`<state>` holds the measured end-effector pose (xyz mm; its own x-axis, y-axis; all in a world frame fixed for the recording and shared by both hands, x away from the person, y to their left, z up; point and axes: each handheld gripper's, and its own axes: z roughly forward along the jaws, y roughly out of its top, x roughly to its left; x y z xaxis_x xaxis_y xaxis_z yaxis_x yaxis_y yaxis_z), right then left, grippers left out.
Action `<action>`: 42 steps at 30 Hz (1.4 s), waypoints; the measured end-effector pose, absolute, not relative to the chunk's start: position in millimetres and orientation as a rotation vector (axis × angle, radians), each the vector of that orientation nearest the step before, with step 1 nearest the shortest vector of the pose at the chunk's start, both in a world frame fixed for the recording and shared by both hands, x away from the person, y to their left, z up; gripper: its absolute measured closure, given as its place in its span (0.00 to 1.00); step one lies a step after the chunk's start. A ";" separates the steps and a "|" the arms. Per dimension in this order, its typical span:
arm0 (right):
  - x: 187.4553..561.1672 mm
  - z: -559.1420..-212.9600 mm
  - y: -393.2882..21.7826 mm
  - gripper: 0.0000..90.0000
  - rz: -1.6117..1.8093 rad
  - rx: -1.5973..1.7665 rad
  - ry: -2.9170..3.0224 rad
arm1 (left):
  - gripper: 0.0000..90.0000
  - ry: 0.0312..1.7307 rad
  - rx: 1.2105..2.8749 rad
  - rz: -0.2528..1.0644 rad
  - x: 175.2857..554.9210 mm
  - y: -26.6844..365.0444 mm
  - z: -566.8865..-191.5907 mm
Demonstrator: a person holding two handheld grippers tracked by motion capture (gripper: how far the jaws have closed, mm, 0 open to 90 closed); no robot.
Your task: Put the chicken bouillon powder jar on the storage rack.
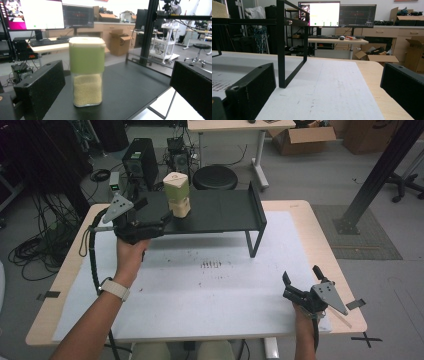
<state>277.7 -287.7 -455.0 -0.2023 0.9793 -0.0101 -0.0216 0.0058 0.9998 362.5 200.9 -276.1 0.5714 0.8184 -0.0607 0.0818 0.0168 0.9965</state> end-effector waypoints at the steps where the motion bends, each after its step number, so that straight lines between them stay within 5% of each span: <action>1: 277.8 -454.9 -287.7 0.00 1.361 1.085 1.347 | 0.00 0.814 1.455 0.681 359.9 202.7 -277.4; 42: 278.1 -454.8 -286.7 0.00 1.351 1.079 1.353 | 0.00 0.732 1.339 0.783 292.0 289.5 -342.1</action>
